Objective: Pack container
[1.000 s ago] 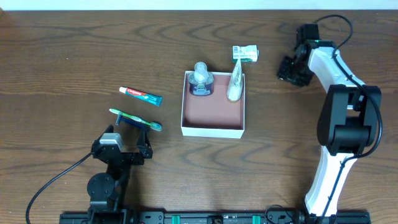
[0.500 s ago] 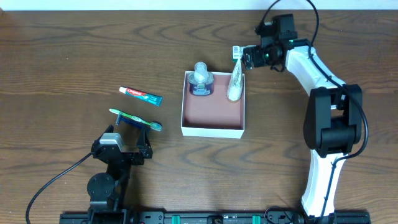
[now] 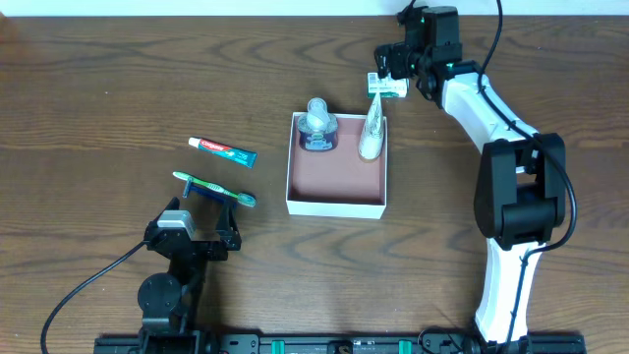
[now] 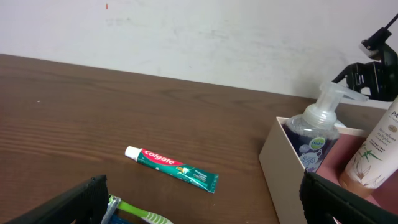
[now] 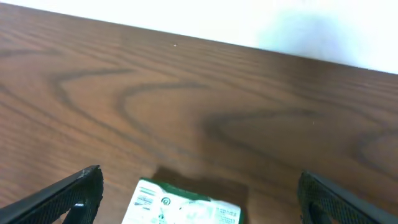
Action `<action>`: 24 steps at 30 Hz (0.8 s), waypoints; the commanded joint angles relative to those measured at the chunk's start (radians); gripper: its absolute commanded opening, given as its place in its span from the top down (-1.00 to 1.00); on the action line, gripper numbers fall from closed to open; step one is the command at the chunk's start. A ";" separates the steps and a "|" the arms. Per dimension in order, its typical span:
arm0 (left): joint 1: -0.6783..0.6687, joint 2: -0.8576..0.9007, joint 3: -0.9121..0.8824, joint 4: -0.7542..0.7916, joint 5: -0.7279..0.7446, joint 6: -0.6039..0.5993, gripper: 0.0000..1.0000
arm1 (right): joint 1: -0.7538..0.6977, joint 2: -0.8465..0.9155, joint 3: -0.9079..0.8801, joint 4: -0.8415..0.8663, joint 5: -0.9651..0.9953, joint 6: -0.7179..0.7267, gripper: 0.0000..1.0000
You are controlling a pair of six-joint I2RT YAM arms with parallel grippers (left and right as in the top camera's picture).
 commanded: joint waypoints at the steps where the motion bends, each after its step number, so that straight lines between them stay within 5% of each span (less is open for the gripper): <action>1: 0.005 -0.005 -0.016 -0.036 0.012 -0.002 -0.96 | 0.006 0.061 0.017 -0.002 0.016 0.029 -0.99; 24: 0.005 -0.005 -0.016 -0.036 0.012 -0.002 -0.96 | 0.027 0.130 0.017 -0.081 -0.034 0.047 -0.98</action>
